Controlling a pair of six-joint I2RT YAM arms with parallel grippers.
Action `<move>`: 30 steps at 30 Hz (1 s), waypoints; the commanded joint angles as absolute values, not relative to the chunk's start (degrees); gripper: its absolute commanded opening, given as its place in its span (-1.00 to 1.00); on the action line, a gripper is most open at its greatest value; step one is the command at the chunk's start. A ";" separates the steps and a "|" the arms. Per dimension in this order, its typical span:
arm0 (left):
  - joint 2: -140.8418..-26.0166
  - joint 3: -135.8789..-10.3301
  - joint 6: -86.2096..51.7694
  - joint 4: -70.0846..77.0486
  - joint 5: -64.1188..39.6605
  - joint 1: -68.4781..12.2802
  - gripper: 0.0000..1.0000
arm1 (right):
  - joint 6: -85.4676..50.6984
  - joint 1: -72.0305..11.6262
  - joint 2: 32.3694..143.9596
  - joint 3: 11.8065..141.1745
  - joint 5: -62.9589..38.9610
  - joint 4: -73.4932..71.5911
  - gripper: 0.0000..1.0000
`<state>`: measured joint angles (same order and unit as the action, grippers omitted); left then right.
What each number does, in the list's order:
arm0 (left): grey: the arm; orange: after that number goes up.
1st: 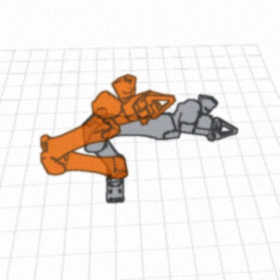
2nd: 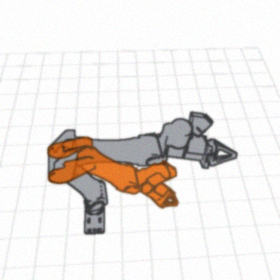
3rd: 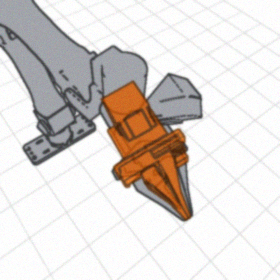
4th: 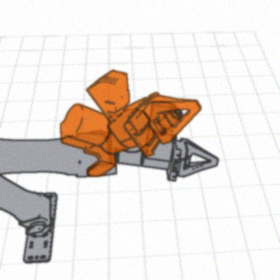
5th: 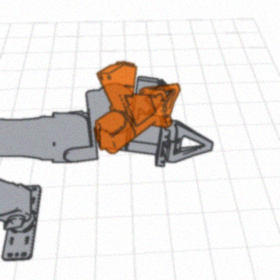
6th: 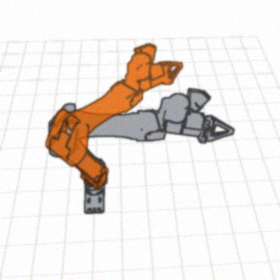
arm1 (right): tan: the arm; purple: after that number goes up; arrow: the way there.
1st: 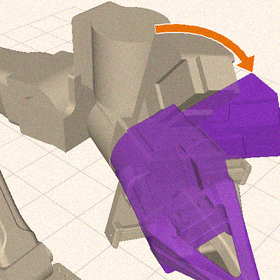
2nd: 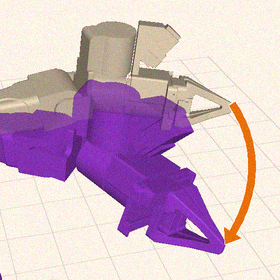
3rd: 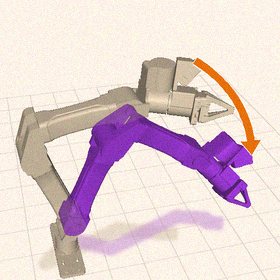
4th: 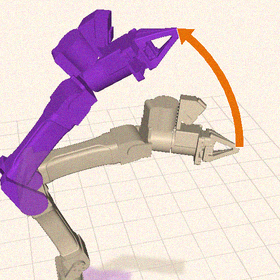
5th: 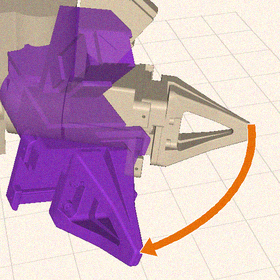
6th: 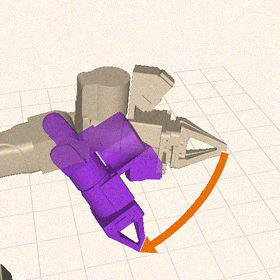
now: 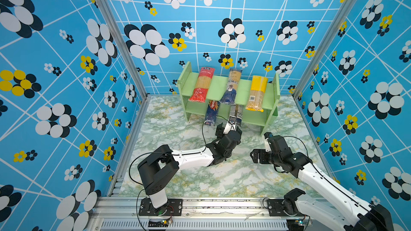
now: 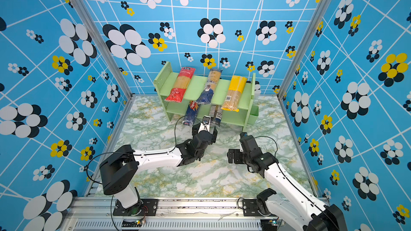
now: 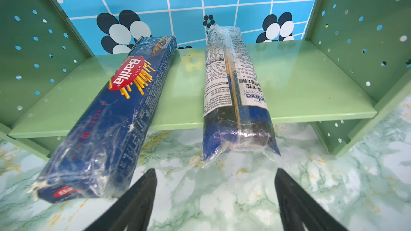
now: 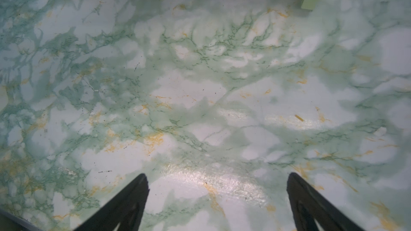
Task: Arrange pasta packages on shelves
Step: Place the pasta bag on the shelf, then reset both arms
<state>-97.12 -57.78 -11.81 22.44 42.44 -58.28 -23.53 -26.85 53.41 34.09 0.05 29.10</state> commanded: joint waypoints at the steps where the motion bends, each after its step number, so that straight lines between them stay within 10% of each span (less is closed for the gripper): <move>1: -92.67 -54.35 -8.60 19.77 41.93 -58.51 0.79 | -21.23 -26.50 52.35 36.24 3.05 30.28 0.99; 15: -72.95 -38.26 -6.20 21.91 27.66 -43.58 0.92 | -6.18 -25.88 46.85 35.52 28.78 15.41 0.99; 30: -73.36 -35.40 1.32 25.41 15.48 -30.25 0.96 | -2.52 -12.08 57.83 30.56 15.26 -4.04 0.99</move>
<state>-72.12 -36.36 -0.34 23.16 19.07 -31.83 -2.68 -14.44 55.64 31.31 20.32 0.99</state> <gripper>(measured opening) 0.978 0.991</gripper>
